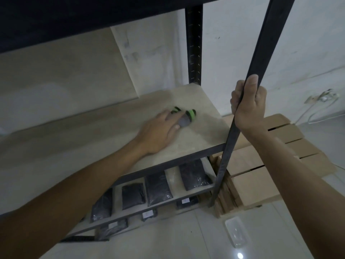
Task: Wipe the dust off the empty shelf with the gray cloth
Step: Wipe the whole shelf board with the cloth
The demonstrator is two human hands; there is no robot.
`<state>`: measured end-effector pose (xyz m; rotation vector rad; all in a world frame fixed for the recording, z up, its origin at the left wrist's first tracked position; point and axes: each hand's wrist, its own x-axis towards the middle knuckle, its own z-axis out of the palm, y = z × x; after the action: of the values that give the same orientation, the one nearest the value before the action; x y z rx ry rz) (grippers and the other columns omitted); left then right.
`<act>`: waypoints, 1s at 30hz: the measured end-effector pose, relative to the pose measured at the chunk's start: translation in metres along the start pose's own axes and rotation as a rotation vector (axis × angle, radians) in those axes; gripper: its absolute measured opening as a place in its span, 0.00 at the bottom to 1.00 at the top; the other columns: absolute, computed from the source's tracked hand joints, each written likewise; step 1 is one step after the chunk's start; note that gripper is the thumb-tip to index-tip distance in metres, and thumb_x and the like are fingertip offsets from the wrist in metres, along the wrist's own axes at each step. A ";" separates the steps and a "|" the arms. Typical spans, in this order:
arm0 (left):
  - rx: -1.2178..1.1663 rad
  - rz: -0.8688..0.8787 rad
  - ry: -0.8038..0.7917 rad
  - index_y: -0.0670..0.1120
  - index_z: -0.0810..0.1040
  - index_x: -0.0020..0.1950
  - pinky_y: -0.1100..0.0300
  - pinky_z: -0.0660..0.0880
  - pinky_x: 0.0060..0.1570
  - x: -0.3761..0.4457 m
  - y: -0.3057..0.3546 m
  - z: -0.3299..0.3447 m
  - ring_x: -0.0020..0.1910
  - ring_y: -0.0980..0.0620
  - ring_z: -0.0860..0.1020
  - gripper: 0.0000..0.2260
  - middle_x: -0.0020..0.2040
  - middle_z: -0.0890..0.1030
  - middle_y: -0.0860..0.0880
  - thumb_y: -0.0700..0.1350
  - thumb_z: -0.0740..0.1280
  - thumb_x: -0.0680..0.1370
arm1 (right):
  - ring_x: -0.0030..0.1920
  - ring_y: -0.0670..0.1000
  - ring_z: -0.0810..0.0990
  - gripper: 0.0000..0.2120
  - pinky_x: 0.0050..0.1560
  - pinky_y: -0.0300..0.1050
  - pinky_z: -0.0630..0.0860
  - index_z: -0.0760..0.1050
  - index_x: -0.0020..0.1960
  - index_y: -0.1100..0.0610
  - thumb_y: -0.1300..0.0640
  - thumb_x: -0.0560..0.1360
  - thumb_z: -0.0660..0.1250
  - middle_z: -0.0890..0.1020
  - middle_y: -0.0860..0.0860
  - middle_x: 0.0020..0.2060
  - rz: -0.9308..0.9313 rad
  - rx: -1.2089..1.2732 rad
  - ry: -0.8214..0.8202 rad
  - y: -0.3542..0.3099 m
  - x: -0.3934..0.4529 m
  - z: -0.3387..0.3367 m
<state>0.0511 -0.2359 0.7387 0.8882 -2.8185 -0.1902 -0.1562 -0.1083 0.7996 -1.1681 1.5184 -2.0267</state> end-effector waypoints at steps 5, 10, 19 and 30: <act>-0.113 0.455 -0.184 0.55 0.62 0.80 0.62 0.72 0.47 -0.062 0.054 0.003 0.50 0.59 0.70 0.22 0.65 0.73 0.47 0.51 0.57 0.85 | 0.24 0.52 0.55 0.39 0.28 0.49 0.52 0.56 0.29 0.58 0.20 0.69 0.54 0.59 0.53 0.23 -0.003 0.001 0.005 0.000 0.000 0.000; -0.229 0.007 0.172 0.53 0.64 0.79 0.50 0.74 0.61 -0.001 -0.014 -0.023 0.62 0.44 0.76 0.23 0.67 0.75 0.42 0.55 0.53 0.84 | 0.24 0.52 0.57 0.36 0.27 0.47 0.54 0.56 0.28 0.54 0.20 0.69 0.53 0.60 0.53 0.23 0.011 -0.005 0.017 -0.001 0.000 0.000; -0.054 0.018 0.024 0.56 0.58 0.81 0.54 0.74 0.51 -0.036 -0.011 0.001 0.55 0.43 0.75 0.22 0.66 0.71 0.43 0.52 0.52 0.86 | 0.24 0.52 0.57 0.36 0.28 0.47 0.55 0.57 0.29 0.54 0.20 0.69 0.53 0.60 0.54 0.23 -0.001 -0.013 0.032 0.003 0.000 -0.003; -0.075 -0.266 0.042 0.49 0.60 0.81 0.51 0.71 0.58 -0.055 -0.094 -0.034 0.62 0.36 0.75 0.23 0.68 0.73 0.37 0.51 0.51 0.86 | 0.23 0.52 0.58 0.36 0.26 0.45 0.55 0.59 0.28 0.54 0.20 0.69 0.53 0.61 0.47 0.21 0.017 -0.002 0.017 0.001 0.001 -0.002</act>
<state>0.1547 -0.2830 0.7483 1.2316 -2.6276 -0.3064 -0.1588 -0.1080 0.7987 -1.1374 1.5343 -2.0292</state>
